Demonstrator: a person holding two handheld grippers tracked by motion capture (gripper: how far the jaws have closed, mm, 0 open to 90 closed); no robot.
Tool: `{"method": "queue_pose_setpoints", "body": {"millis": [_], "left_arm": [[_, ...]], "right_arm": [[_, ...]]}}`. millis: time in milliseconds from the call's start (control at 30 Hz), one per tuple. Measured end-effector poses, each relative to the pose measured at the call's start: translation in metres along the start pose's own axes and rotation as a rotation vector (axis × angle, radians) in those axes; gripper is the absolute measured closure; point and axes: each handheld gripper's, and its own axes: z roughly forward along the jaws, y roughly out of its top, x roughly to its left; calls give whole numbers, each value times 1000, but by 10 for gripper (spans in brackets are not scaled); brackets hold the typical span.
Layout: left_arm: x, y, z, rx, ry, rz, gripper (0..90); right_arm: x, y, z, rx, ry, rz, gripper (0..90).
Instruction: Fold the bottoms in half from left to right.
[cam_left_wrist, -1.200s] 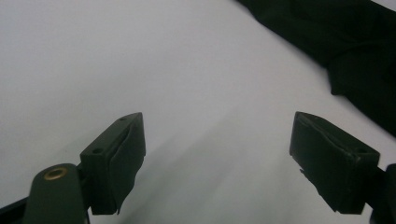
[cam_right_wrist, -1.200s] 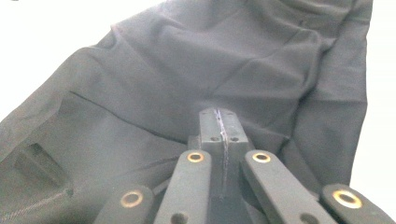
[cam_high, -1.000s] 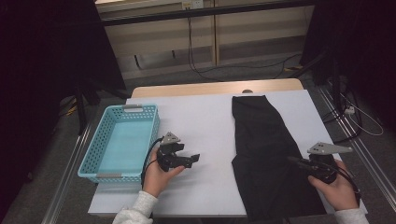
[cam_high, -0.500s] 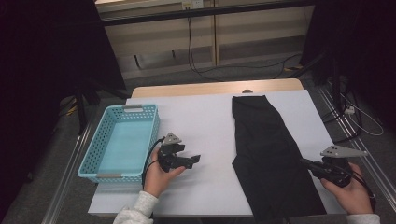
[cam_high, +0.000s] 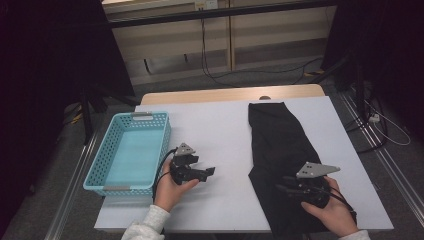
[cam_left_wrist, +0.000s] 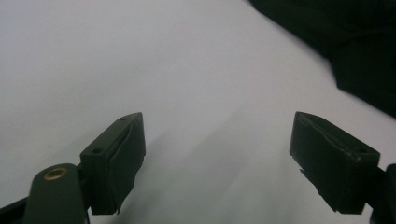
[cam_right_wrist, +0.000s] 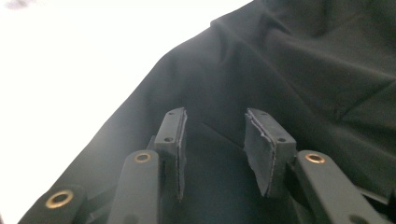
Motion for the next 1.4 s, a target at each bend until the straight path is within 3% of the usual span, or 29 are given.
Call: {"method": "queue_pose_setpoints", "body": {"millis": [100, 200, 300, 500, 767, 933, 1000, 1033, 1133, 1233, 1400], "left_arm": [[1, 1, -1, -4, 6, 0, 184], [1, 1, -2, -9, 6, 2, 184], [0, 1, -2, -5, 4, 0, 184], [1, 2, -1, -14, -2, -9, 184], [0, 5, 3, -11, -15, -1, 184], [-1, 5, 4, -9, -18, 3, 182], [-1, 5, 3, -3, -18, 4, 182], [-1, 5, 3, -4, -16, 5, 182], [0, 7, 2, -16, -17, -1, 180], [0, 7, 2, -16, -16, 1, 180], [2, 5, 2, -8, -18, -6, 181]], "right_arm": [[-5, -4, 7, 33, -9, 9, 602], [-7, -6, 5, 39, 1, -11, 830], [-9, -7, 1, 52, 21, -8, 898], [-8, -10, -22, 17, -9, -31, 900], [-17, -26, -55, -50, -53, 0, 900], [-17, -49, -84, -89, -81, 38, 895], [-17, -59, -93, -90, -86, 58, 847], [-17, -63, -97, -92, -84, 72, 775], [-19, -59, -109, -134, -101, 74, 723], [-25, -41, -108, -154, -121, 73, 691], [-56, -20, -74, -95, -191, 113, 645]]}}
